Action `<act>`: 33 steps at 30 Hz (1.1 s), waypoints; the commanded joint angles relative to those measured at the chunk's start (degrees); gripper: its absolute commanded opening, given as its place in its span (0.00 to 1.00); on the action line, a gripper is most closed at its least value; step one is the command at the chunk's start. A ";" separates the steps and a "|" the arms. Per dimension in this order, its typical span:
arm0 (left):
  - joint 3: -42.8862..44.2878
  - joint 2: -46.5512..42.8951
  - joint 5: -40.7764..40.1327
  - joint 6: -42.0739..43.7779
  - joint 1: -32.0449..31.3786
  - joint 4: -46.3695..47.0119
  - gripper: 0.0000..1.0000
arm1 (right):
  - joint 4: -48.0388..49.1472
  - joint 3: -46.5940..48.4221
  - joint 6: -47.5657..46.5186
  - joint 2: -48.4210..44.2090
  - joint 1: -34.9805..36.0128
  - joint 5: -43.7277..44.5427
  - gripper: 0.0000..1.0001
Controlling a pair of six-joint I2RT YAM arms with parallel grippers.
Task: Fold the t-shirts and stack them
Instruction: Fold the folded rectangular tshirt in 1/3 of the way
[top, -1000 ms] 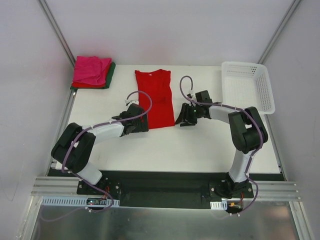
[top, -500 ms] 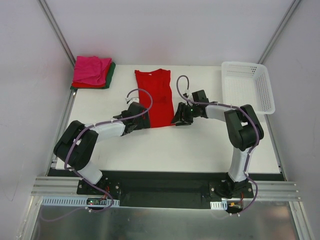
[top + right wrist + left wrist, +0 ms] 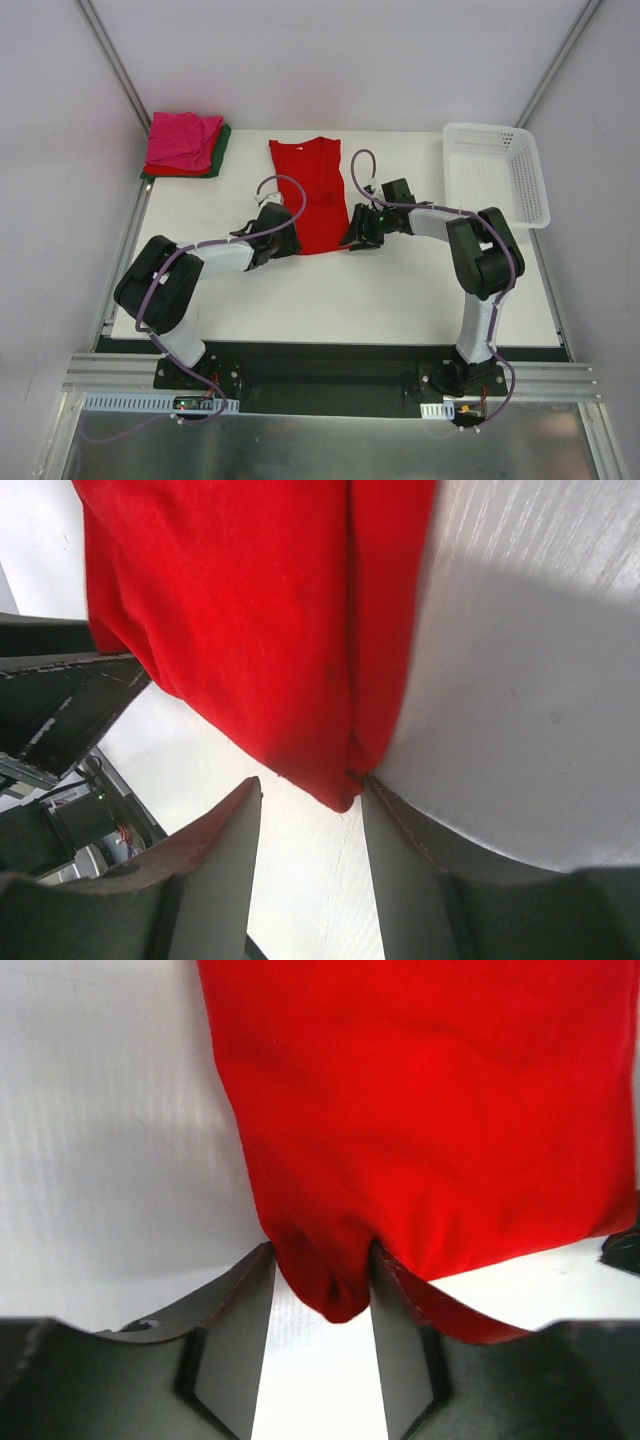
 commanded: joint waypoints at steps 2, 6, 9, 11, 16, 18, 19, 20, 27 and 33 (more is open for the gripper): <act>-2.91 -1.00 2.62 -2.11 -0.68 -1.43 0.29 | -1.76 0.73 -1.26 2.67 0.59 2.39 0.47; -3.44 -1.44 2.79 -2.38 -0.60 -1.43 0.04 | -1.85 0.91 -1.61 3.11 0.77 2.48 0.36; -3.53 -1.62 2.79 -2.46 -0.60 -1.43 0.00 | -1.76 1.00 -1.61 3.20 0.77 2.56 0.24; -3.70 -1.97 2.62 -2.29 -0.68 -1.43 0.00 | -1.76 0.91 -1.88 3.20 0.94 2.74 0.17; -4.58 -2.85 2.26 -1.67 -0.68 -1.78 0.00 | -1.76 0.29 -2.14 2.85 0.94 3.00 0.02; -4.93 -3.11 2.35 -1.41 -0.60 -1.96 0.00 | -1.76 -0.14 -2.14 2.33 1.21 3.00 0.01; -5.19 -3.29 2.44 -1.32 -0.60 -1.96 0.00 | -1.76 -0.41 -2.23 2.06 1.38 3.00 0.01; -5.37 -3.72 2.44 -1.06 -0.60 -2.39 0.00 | -1.76 -0.67 -2.14 1.71 1.56 3.18 0.01; -6.95 -7.76 2.18 0.96 -0.60 -5.73 0.00 | -2.03 -3.92 -1.26 -2.16 3.49 4.06 0.01; -8.45 -12.34 0.07 2.98 -0.68 -8.90 0.00 | -3.25 -6.82 0.67 -5.41 9.54 6.34 0.01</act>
